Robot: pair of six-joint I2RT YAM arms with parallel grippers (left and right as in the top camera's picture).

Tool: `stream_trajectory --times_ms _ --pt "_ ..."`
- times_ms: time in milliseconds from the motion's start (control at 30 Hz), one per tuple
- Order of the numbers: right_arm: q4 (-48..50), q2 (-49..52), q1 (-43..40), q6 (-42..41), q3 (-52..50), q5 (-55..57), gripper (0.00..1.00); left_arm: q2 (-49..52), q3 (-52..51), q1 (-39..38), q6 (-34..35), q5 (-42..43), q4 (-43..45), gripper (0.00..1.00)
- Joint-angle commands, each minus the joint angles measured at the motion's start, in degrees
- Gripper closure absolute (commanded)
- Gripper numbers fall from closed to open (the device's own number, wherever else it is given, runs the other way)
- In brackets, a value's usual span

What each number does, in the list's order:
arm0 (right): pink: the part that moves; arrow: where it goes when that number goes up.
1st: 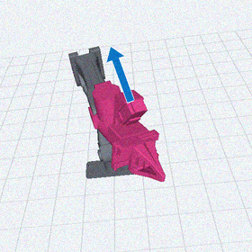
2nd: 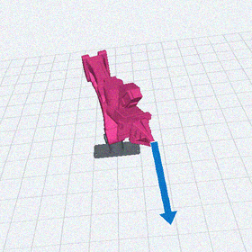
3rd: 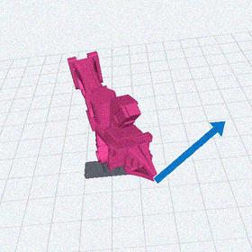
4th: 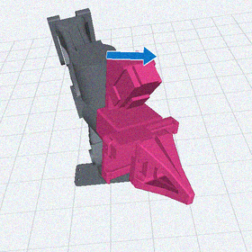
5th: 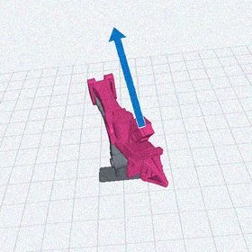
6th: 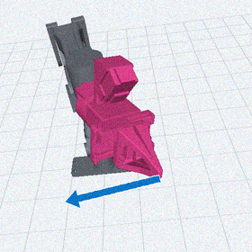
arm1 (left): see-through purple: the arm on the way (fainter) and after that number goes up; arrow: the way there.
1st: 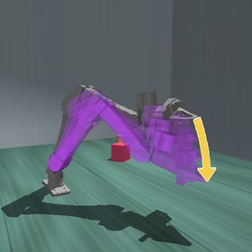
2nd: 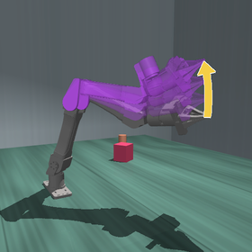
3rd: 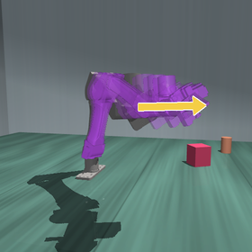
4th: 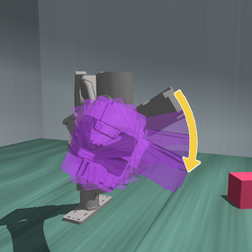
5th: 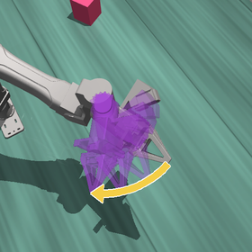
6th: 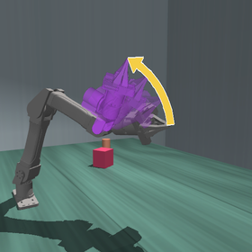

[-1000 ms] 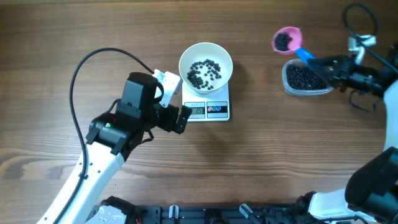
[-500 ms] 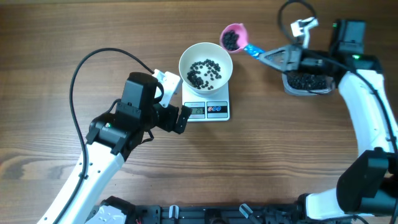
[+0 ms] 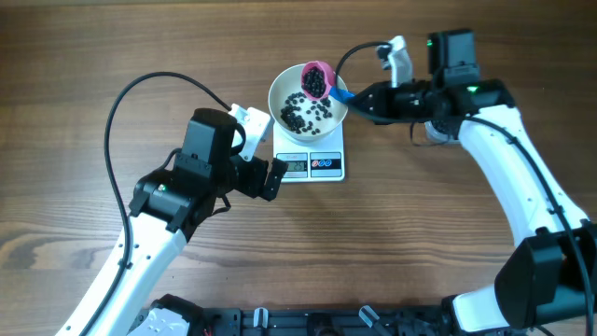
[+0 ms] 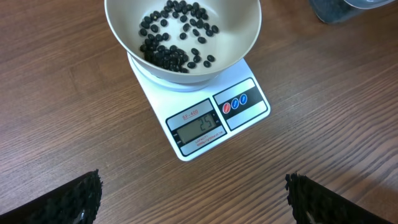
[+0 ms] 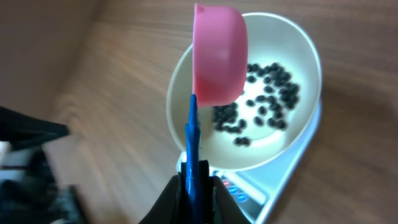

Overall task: Scoop item into bowl and weigh 150g on scale
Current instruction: 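Tilt the scoop with the right gripper to pour beans into the bowl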

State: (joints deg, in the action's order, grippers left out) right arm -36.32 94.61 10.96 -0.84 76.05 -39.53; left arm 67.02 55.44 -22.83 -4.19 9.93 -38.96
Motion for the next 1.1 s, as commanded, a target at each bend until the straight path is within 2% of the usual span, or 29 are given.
stream_trajectory --times_ms 0,267,867,1067 --pt "1.6 0.8 2.8 7.5 -0.4 11.3 0.96 0.2 -0.4 -0.3 -0.1 0.9 0.2 0.0" --pt "3.1 0.8 5.7 12.9 -0.4 17.9 0.96 0.2 -0.4 -0.3 -0.1 0.9 0.2 0.0" --pt "3.9 0.8 6.7 20.4 -0.4 18.3 0.96 0.2 -0.4 -0.3 -0.1 0.9 0.2 0.0" --pt "3.9 0.8 8.7 24.8 -0.4 23.4 0.96 0.2 -0.4 -0.3 -0.1 0.9 0.2 0.0"
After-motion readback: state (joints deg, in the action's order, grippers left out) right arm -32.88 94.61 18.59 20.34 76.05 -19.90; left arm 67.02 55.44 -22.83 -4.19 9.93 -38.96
